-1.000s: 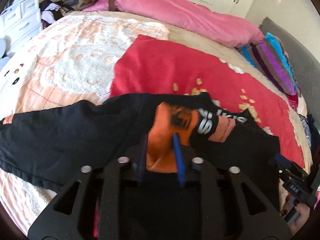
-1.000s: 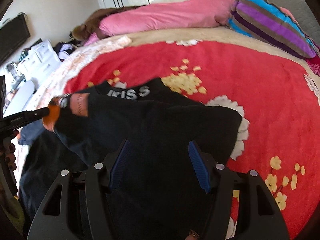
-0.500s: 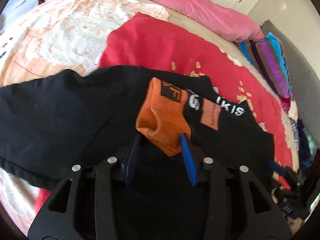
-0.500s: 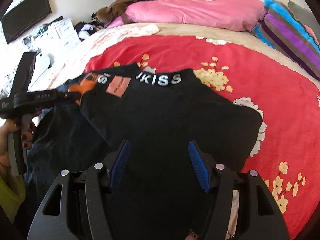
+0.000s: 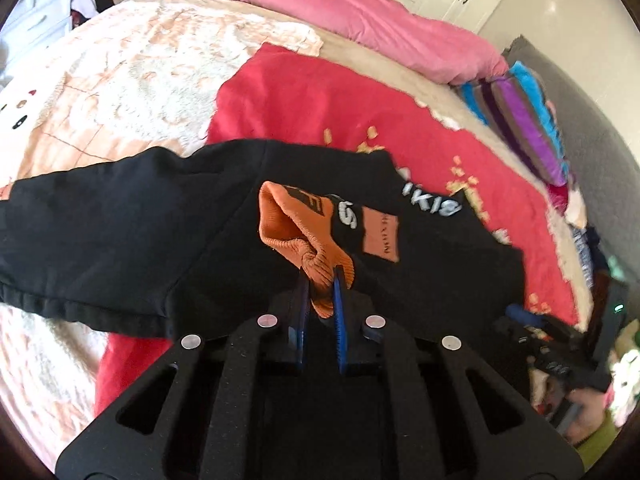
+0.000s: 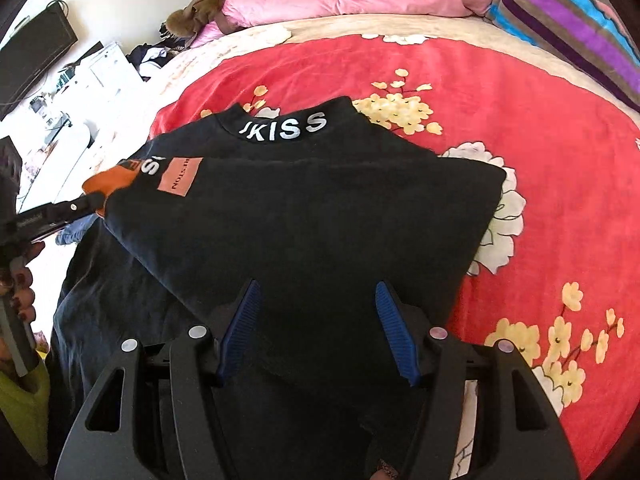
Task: Fold small clothes
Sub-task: 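Lay the held sleeve across the shirt body with the left tool and open, then move the left tool to the other sleeve's orange cuff and grasp it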
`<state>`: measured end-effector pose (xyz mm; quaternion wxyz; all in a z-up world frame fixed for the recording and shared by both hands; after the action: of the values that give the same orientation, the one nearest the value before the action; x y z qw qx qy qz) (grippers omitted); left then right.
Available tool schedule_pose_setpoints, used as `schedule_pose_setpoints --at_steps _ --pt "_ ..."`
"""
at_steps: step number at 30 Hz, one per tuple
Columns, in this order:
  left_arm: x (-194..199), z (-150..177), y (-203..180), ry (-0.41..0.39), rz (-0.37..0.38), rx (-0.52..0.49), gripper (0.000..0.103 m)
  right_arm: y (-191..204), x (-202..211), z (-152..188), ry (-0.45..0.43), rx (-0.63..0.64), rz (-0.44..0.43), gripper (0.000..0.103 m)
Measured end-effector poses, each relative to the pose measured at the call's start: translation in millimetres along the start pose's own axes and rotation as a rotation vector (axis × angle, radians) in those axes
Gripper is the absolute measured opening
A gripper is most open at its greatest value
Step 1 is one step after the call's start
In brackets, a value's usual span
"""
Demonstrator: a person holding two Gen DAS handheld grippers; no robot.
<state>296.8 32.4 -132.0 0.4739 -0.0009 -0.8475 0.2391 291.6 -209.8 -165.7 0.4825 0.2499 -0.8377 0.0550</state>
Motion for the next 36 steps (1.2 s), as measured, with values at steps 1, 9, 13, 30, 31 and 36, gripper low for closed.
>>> schedule_pose_setpoints --at_steps 1,9,13,30,31,36 --pt "-5 0 2 0.000 -0.011 -0.007 0.007 0 0 0 0.001 -0.001 0.001 0.059" --pt "-9 -3 25 0.001 -0.156 -0.035 0.032 3 0 0 0.000 0.020 0.010 0.059" --pt "23 -22 13 -0.129 -0.168 -0.080 0.034 -1 4 -4 -0.026 0.009 0.025 0.059" --pt "-47 29 -14 0.041 -0.194 -0.252 0.049 3 -7 1 0.000 0.024 0.049 0.059" --pt "-46 29 -15 0.039 -0.197 -0.257 0.050 2 -8 2 0.005 0.026 0.052 0.059" --pt "-45 32 -18 0.041 -0.185 -0.261 0.059 4 -11 3 0.016 0.032 0.057 0.063"
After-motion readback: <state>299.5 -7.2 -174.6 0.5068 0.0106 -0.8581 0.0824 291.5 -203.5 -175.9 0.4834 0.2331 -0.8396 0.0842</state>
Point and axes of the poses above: each gripper's, at about its wrist camera, not at the fingertips, and x roughly against the way its jaws point, y to its left, z to its underside, the point moved 9 cm from there along -x, roughly the way its jaws point, and after that the axes turned 11 degrees about x, right-handed, at the moved point
